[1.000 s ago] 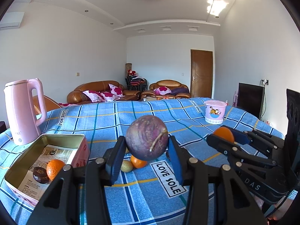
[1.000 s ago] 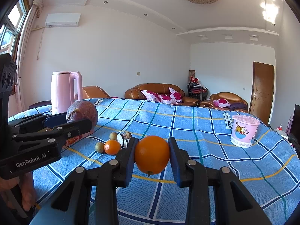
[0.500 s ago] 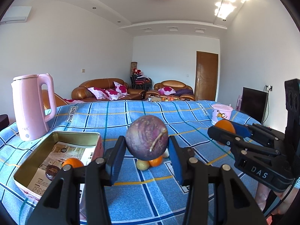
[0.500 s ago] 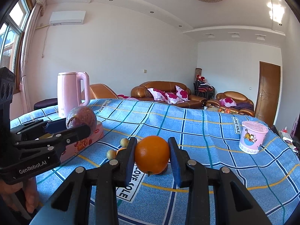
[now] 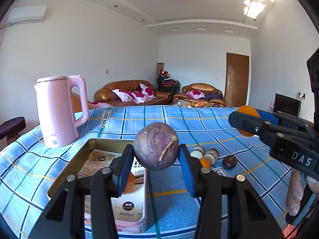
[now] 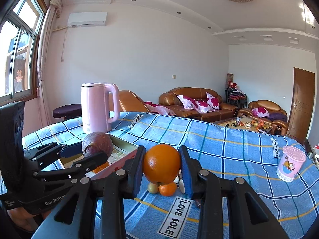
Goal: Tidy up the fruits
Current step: 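Lower the purple fruit into the tin with left tool while right tool releases orange there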
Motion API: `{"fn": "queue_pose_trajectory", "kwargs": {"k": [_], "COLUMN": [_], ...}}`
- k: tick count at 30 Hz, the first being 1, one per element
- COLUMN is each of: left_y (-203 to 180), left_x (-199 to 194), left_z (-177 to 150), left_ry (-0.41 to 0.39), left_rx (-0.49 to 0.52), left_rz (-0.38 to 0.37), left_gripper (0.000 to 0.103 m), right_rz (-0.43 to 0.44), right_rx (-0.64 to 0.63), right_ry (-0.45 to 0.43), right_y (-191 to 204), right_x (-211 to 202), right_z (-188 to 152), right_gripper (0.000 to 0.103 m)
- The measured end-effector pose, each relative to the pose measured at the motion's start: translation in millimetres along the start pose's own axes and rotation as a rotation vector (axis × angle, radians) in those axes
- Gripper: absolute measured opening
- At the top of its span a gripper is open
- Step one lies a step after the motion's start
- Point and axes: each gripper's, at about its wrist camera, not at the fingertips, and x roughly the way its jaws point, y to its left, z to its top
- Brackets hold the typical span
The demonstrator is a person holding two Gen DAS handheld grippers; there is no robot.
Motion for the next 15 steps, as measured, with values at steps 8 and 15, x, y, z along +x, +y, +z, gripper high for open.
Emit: {"fn": "queue_pose_trajectory", "kwargs": {"k": [8,15], "left_y": [48.4,89.4], "left_x": [5.8,27.4], "left_z": [-0.8,-5.9], "left_ry": [0.072,0.172], "left_rx": [-0.044,-0.083], "left_rz": [0.106,0.168], "left_gripper": [0.047,0.047], "right_rz": [0.088,0.170], "right_rx": [-0.068,-0.106], "right_ry": [0.028,0.109], "right_y": [44.3,82.0], "right_x": [31.4,74.4], "right_z": [15.6,11.1], "right_gripper": [0.036,0.036]}}
